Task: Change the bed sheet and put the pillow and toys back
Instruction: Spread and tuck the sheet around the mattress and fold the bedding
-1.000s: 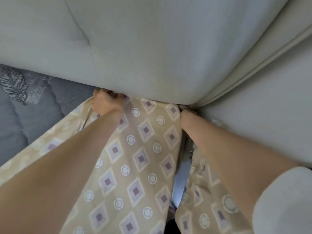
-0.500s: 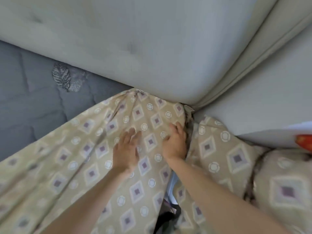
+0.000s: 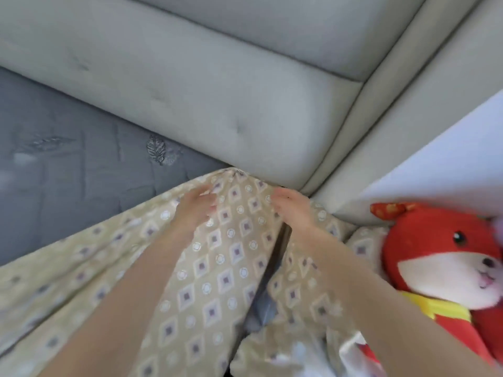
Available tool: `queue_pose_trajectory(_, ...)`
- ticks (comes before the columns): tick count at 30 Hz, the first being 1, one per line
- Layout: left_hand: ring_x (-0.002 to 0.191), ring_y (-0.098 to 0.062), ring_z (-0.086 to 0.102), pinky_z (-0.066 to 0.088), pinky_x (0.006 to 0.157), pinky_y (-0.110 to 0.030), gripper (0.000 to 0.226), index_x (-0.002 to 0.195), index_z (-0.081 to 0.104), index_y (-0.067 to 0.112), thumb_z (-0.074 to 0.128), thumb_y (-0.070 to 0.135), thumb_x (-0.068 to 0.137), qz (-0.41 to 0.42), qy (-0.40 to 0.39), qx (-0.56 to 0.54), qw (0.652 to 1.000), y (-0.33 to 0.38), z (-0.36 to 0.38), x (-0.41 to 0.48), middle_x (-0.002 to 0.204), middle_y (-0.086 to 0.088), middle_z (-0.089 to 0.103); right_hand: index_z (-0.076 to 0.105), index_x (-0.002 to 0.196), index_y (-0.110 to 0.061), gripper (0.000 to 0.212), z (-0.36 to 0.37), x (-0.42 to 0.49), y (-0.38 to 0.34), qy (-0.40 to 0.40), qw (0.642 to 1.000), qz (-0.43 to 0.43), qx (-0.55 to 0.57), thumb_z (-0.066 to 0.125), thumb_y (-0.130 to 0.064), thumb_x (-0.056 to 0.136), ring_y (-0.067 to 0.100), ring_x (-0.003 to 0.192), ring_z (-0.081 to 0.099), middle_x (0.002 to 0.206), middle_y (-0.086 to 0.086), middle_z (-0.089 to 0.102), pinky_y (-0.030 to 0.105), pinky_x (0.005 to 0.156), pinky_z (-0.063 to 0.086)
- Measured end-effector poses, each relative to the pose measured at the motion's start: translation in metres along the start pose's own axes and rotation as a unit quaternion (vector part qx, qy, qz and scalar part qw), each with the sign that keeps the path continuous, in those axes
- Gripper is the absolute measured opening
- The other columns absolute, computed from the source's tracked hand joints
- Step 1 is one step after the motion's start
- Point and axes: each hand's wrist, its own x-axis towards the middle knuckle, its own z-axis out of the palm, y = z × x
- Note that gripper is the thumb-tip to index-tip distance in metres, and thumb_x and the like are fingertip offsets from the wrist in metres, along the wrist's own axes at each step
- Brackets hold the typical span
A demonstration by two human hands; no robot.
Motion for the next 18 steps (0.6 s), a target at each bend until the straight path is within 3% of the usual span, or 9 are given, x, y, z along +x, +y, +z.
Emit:
queue_pose_trajectory(4,0.098,-0.014,0.062,0.045,0.095,-0.032,0.031,0.126,0.055,0.027,0.053,0.021,0.095,0.06,0.01,-0.024,0.998,0.041,-0.014,-0.075,0.114,0.005,0.063,0.065,0.096,-0.03,0.016,-0.022,-0.067,-0.047,-0.023,0.998,-0.043,0.031,0.056,-0.017,0.093,0.012,0.093,0.054,0.1,-0.008,0.062,0.027,0.091,0.044)
queue_pose_trajectory(6,0.102,-0.016,0.062,0.047,0.095,-0.033,0.033,0.127,0.054,0.027,0.055,0.021,0.095,0.08,0.022,-0.036,0.996,0.059,-0.021,-0.116,0.11,0.007,0.064,0.063,0.102,-0.027,0.019,-0.031,-0.103,-0.066,-0.044,0.996,-0.064,0.043,0.055,-0.013,0.093,0.011,0.092,0.054,0.11,-0.005,0.064,0.03,0.099,0.043)
queue_pose_trajectory(11,0.101,-0.011,0.062,0.046,0.09,-0.029,0.034,0.131,0.053,0.027,0.052,0.023,0.097,0.108,0.06,-0.04,0.992,0.079,-0.031,-0.195,0.12,0.006,0.061,0.063,0.117,-0.021,0.029,-0.052,-0.165,-0.096,-0.091,0.991,-0.088,0.051,0.052,-0.009,0.093,0.01,0.089,0.056,0.117,-0.002,0.065,0.021,0.08,0.045)
queue_pose_trajectory(18,0.104,-0.011,0.062,0.046,0.1,-0.037,0.028,0.123,0.056,0.03,0.05,0.022,0.098,0.156,0.149,-0.081,0.973,0.067,-0.027,-0.329,0.125,0.005,0.059,0.062,0.116,-0.022,0.025,-0.09,-0.259,-0.097,-0.183,0.972,-0.145,0.029,0.054,-0.014,0.094,0.014,0.1,0.06,0.119,-0.003,0.065,0.03,0.094,0.047)
